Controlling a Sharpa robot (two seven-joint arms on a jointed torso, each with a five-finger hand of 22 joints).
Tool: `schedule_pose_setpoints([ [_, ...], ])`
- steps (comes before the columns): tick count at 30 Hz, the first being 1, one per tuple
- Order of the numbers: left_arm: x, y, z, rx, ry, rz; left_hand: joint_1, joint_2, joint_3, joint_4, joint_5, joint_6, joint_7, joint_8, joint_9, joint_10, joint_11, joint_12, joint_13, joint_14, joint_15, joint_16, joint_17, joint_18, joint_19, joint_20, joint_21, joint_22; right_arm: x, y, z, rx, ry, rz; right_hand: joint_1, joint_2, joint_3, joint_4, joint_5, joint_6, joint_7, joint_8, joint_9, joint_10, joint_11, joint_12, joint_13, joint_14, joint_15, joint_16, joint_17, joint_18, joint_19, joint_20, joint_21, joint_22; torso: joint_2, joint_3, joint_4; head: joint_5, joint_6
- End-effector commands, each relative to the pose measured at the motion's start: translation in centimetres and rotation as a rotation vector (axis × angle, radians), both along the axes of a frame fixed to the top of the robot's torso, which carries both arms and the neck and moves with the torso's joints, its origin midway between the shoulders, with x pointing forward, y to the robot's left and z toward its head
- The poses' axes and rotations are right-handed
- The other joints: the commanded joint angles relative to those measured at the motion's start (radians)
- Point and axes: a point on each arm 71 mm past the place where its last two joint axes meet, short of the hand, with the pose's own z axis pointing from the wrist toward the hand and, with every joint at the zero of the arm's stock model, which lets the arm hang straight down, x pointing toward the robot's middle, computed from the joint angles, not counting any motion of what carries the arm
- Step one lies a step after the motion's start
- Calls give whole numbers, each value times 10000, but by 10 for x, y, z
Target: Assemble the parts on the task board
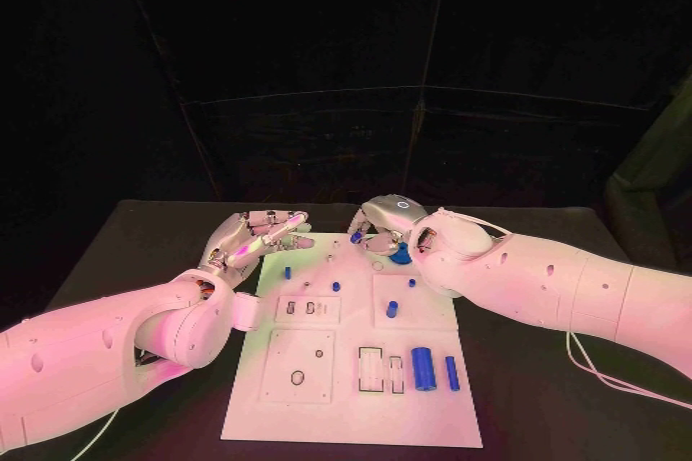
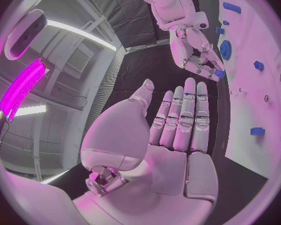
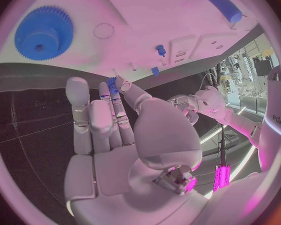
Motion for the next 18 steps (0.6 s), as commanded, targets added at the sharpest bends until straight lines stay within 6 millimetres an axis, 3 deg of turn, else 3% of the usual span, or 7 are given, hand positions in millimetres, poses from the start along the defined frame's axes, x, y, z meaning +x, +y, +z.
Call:
schedule_pose_setpoints([
  [1,0,-2,2,-73,-112,-159,1,82,-12,-43,-8,9,44,-42,-10,15,76,-22,-10,8,58,-51,9,66,24,37,-60,-10,5,3,4,393,-233,-260,-30,-103,62,9,-22,-38,55,-41,-13,-54,26,-17,-16,156,11,75,14,-168,-67,28,41,26,24,-41,31,-11,-26],
  [5,-1,-3,2,-87,-107,-190,1,82,-12,-43,-8,9,44,-42,-10,15,76,-22,-10,8,58,-51,9,66,24,37,-60,-10,9,12,2,308,-151,-213,-51,-132,100,19,-29,-55,63,-46,-15,-74,33,-19,-17,154,19,88,20,-167,-79,34,56,34,43,-22,40,18,-36],
  [10,-1,-4,2,-85,-99,-194,1,82,-12,-43,-8,9,44,-42,-10,15,76,-22,-10,8,58,-51,9,66,24,37,-60,-10,12,20,-1,83,101,-134,-105,-194,176,50,-44,-96,81,-52,-20,-128,54,-22,-21,149,35,115,34,-168,-104,49,92,58,64,-39,61,-6,-103],
  [18,-1,-3,2,-77,-95,-184,-4,89,-16,-44,-8,12,48,-49,-9,18,78,-30,-9,14,60,-60,14,67,29,39,-68,-12,14,27,-4,-196,421,-64,-154,-237,231,87,-52,-130,94,-54,-23,-171,69,-23,-23,147,49,140,51,-168,-126,63,117,73,78,-36,55,8,-175],
])
